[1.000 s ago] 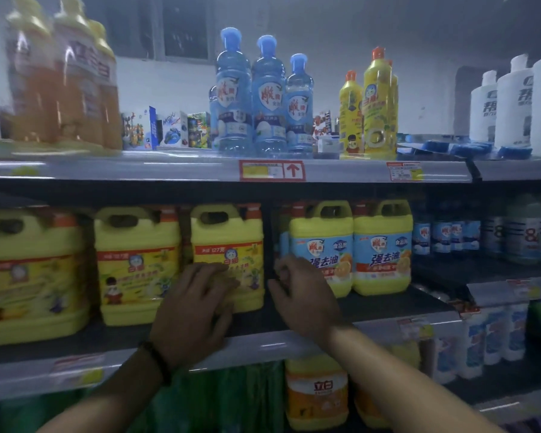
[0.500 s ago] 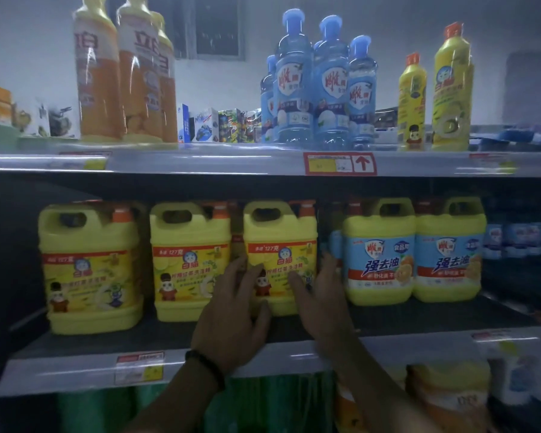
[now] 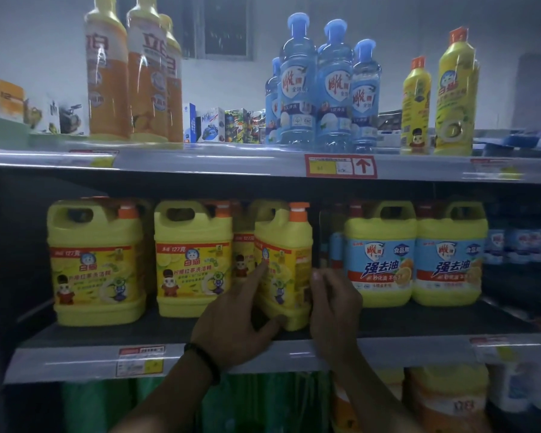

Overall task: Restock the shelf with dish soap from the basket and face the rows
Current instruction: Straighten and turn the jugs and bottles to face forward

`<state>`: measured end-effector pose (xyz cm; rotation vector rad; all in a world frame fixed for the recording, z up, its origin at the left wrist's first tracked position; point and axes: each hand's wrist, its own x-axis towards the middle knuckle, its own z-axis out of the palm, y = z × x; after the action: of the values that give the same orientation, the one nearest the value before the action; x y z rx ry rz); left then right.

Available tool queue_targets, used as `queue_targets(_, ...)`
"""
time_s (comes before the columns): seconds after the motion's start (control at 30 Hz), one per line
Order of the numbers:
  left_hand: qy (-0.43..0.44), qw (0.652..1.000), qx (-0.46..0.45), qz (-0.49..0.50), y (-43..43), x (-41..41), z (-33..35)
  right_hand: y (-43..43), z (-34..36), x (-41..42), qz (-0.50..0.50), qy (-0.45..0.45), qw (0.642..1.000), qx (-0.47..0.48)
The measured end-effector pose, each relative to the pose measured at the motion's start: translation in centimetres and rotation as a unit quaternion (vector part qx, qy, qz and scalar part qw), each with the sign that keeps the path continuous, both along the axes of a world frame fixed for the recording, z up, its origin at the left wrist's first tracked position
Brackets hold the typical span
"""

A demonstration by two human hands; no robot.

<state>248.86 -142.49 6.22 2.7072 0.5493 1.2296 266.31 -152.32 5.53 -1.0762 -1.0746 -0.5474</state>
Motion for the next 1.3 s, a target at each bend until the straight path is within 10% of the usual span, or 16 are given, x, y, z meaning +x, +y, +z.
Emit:
queue_targets(0.27,-0.111,0.977,-0.113,-0.144,-0.4,0.1,1.5,0.3,-0.6,0.1,0.104,-0.143,0.983,-0.042)
queue_targets(0.53,-0.134,0.953,-0.227,-0.148,0.5,0.0,0.9,0.3,0.2,-0.3,-0.047,0.003,0.991,-0.128)
queue_targets(0.77,-0.166,0.986,-0.013,0.026,0.9,0.7,0.0,0.2,1.4,-0.9,-0.051,0.005,0.970,-0.239)
queue_targets(1.3,-0.051,0.996,-0.002,0.069,1.2,1.1,-0.1,2.7,0.6,0.3,-0.135,0.064,0.945,-0.292)
